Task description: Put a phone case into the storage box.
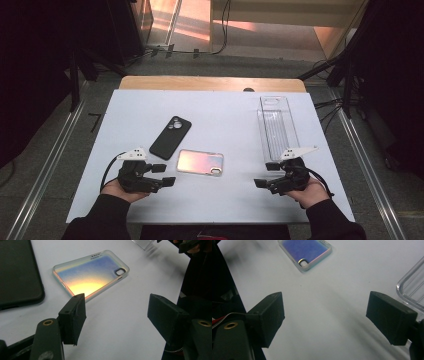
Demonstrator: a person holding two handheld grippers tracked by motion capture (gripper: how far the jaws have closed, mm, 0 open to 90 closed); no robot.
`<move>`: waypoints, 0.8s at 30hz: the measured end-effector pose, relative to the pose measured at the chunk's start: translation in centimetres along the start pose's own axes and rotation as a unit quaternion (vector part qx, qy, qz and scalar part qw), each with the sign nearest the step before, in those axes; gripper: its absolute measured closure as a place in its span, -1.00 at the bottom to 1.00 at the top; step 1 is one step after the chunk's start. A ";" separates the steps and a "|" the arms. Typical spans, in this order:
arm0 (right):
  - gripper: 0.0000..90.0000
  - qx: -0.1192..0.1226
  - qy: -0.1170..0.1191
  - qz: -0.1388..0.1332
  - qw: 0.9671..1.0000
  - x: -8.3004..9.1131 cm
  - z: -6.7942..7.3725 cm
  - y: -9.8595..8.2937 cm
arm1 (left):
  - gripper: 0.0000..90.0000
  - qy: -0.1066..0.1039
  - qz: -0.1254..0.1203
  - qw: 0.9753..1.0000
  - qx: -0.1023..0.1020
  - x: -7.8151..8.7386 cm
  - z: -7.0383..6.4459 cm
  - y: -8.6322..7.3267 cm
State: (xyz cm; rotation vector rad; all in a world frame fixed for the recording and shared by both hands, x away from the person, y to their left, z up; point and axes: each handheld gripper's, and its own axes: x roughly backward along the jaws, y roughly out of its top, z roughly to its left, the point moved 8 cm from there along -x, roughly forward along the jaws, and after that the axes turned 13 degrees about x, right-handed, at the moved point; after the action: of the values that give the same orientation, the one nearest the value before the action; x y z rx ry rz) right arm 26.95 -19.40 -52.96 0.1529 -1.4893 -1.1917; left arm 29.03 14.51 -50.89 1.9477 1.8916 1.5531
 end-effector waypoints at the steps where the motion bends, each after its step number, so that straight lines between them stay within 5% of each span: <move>1: -0.70 0.001 0.000 0.000 1.000 0.0 0.0 0.0 | -0.31 0.001 0.000 1.000 0.000 0.0 0.0 0.0; 24: -0.70 0.000 -0.001 -0.001 1.000 0.0 0.1 0.0 | -0.31 0.003 0.004 1.000 0.002 -0.2 0.1 0.0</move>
State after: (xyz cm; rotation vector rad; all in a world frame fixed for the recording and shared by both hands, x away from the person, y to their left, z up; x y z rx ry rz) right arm 26.91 -19.32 -52.94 0.1531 -1.4921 -1.1928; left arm 29.11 14.44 -51.07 1.9576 1.8929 1.5614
